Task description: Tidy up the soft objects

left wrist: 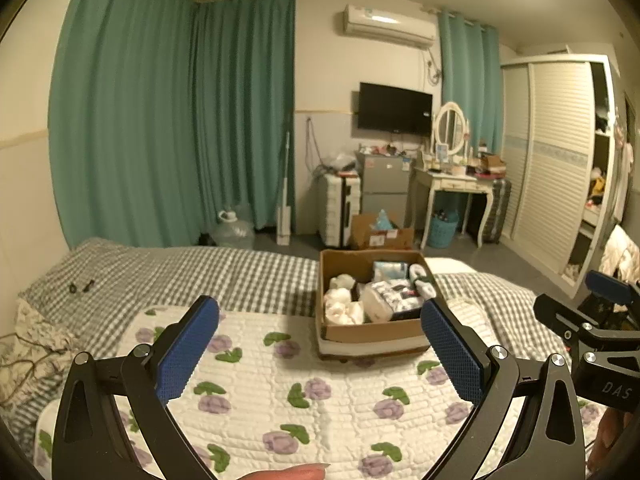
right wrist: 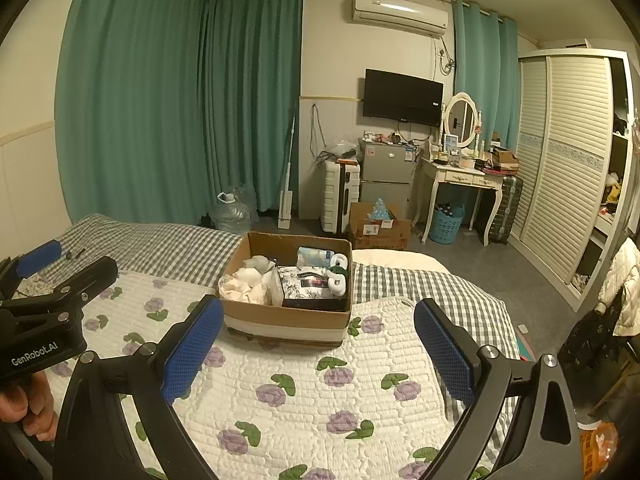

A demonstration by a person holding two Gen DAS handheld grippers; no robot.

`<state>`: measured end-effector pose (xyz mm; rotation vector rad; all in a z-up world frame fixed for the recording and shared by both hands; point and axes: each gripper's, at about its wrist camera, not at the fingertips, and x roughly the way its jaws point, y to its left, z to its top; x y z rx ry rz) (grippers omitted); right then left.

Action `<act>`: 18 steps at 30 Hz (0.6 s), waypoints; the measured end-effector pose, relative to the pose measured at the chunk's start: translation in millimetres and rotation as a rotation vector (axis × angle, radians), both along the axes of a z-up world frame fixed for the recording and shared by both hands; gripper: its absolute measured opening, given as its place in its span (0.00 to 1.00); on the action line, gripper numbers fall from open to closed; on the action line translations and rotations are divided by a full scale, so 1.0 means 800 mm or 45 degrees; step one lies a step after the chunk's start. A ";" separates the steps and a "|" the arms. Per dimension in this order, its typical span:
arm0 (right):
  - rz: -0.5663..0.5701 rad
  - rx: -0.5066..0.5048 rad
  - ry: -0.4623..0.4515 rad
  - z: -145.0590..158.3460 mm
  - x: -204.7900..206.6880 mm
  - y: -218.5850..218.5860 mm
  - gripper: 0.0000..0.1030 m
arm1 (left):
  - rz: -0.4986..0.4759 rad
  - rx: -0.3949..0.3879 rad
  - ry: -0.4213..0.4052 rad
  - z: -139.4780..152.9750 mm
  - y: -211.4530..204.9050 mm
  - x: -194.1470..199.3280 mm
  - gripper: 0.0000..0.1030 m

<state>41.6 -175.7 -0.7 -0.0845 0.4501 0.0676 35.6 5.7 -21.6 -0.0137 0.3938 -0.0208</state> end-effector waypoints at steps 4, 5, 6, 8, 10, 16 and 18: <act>-0.012 0.004 0.006 -0.003 0.001 0.002 0.94 | -0.001 0.019 -0.003 -0.001 -0.005 -0.001 1.00; -0.015 0.006 0.008 -0.003 0.002 0.002 0.94 | -0.002 0.024 -0.005 -0.001 -0.006 -0.001 1.00; -0.016 0.007 0.008 -0.004 0.001 0.002 0.94 | 0.000 0.029 -0.006 -0.002 -0.007 -0.001 1.00; -0.022 0.008 0.009 -0.002 0.003 0.003 0.94 | 0.001 0.030 -0.004 -0.002 -0.008 -0.001 1.00; -0.023 0.010 0.008 -0.001 0.003 0.003 0.94 | -0.003 0.023 0.002 -0.003 -0.008 0.000 1.00; -0.023 0.010 0.011 -0.001 0.004 0.003 0.94 | 0.000 0.014 0.008 -0.004 -0.009 0.000 1.00; -0.024 0.013 0.013 -0.002 0.004 0.004 0.94 | -0.004 0.010 0.011 -0.004 -0.009 0.000 1.00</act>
